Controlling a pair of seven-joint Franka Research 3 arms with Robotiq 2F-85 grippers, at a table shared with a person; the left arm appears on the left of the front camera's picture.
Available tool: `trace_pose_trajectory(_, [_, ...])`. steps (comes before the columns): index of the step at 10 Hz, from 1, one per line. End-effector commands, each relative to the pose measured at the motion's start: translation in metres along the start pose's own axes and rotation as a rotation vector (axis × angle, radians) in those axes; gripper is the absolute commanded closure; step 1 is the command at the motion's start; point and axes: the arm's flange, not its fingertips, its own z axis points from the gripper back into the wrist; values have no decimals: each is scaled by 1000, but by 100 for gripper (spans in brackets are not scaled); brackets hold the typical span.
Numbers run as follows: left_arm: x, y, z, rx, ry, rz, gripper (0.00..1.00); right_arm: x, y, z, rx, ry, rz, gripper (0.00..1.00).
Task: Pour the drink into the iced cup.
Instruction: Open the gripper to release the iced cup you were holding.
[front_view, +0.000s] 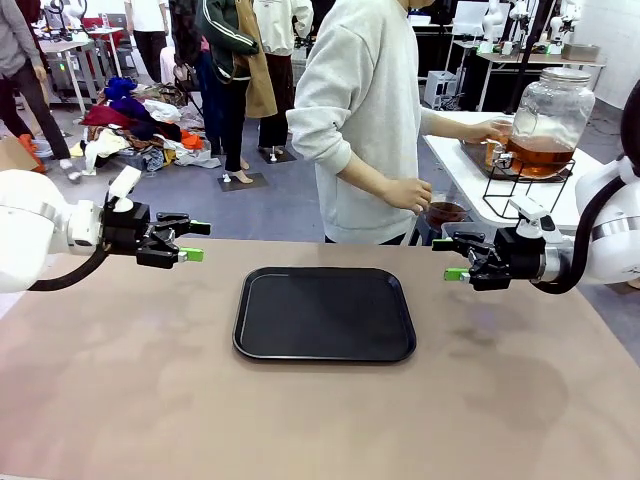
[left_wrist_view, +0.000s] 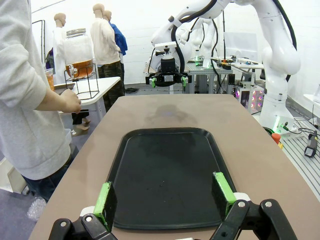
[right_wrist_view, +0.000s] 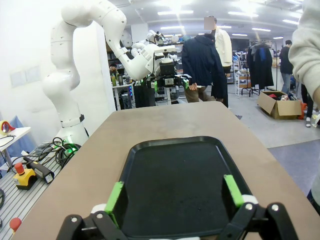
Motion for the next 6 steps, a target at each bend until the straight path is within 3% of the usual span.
trace_pose_trajectory(1, [2,0,0,8,-8,4,0,4,-2,0,4,0,-5,0])
trace_pose_trajectory(6, [2,0,0,8,-8,4,0,4,-2,0,4,0,-5,0])
